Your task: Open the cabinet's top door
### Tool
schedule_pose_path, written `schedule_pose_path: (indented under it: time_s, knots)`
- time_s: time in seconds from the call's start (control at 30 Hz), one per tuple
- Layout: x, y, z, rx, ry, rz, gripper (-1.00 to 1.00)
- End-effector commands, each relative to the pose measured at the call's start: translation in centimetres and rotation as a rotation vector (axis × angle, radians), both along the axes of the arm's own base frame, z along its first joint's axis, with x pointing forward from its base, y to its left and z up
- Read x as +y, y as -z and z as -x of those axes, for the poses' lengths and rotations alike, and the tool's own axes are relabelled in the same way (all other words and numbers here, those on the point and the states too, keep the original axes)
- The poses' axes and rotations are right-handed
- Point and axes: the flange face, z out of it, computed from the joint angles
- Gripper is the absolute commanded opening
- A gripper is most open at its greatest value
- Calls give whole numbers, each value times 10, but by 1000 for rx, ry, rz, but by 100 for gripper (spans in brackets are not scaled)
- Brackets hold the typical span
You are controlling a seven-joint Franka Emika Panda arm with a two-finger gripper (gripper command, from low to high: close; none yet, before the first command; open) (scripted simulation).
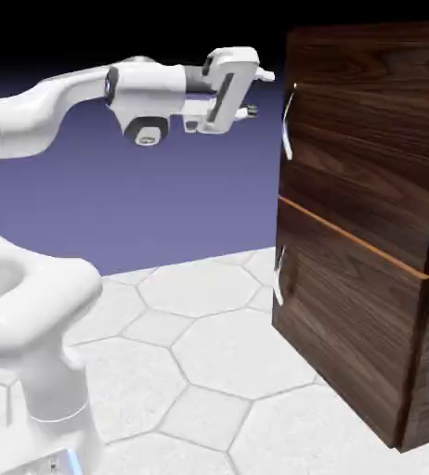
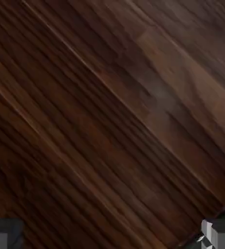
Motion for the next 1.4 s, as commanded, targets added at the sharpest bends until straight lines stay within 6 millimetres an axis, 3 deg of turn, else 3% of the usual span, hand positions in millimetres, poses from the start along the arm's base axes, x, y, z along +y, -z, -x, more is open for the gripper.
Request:
schedule_pose_path:
  time_s: [0.0,0.17,0.33,0.37,0.53,0.57,0.6,0.87,1.03,1.37]
  knots:
    - [7,4,-3,-13,0,-58,0]
    - [37,31,-25,-65,-7,-345,0]
    - [60,71,-54,-91,-16,-628,0]
    - [60,71,-54,-91,-16,-628,0]
    - [58,71,-104,-91,-16,-628,0]
    - [58,71,-104,-91,-16,-628,-100]
    - [58,71,-104,-91,-16,-628,-100]
    - [29,71,-33,-36,-185,-635,-100]
    - [22,71,-20,-25,-218,-635,-100]
    - [-50,71,76,62,-480,-638,-100]
